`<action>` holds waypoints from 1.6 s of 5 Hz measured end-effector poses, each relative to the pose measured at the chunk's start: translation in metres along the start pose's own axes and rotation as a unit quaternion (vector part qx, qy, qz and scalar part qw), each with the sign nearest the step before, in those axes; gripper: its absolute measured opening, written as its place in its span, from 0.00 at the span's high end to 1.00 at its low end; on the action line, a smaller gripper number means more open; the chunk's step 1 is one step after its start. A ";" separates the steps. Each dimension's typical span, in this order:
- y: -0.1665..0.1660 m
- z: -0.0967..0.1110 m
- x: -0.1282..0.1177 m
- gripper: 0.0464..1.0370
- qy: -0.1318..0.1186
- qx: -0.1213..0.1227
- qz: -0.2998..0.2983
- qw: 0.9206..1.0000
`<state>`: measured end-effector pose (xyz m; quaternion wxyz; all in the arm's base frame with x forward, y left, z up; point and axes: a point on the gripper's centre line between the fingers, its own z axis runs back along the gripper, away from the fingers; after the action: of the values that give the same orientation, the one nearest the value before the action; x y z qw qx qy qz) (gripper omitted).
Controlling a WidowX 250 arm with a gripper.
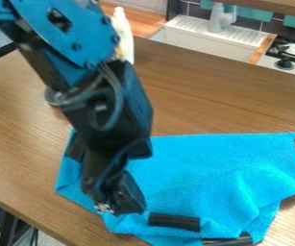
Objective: Unfold the cloth from bottom right to top left
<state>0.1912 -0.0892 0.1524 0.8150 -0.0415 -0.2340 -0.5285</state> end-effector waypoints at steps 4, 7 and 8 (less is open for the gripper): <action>-0.009 -0.041 -0.002 0.04 0.050 -0.010 -0.014 0.999; -0.012 -0.058 -0.001 0.16 0.066 -0.010 -0.017 0.998; -0.014 -0.063 0.000 0.18 0.069 -0.011 -0.015 0.997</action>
<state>0.2004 -0.1149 0.0943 0.8208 -0.0109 -0.1722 -0.5445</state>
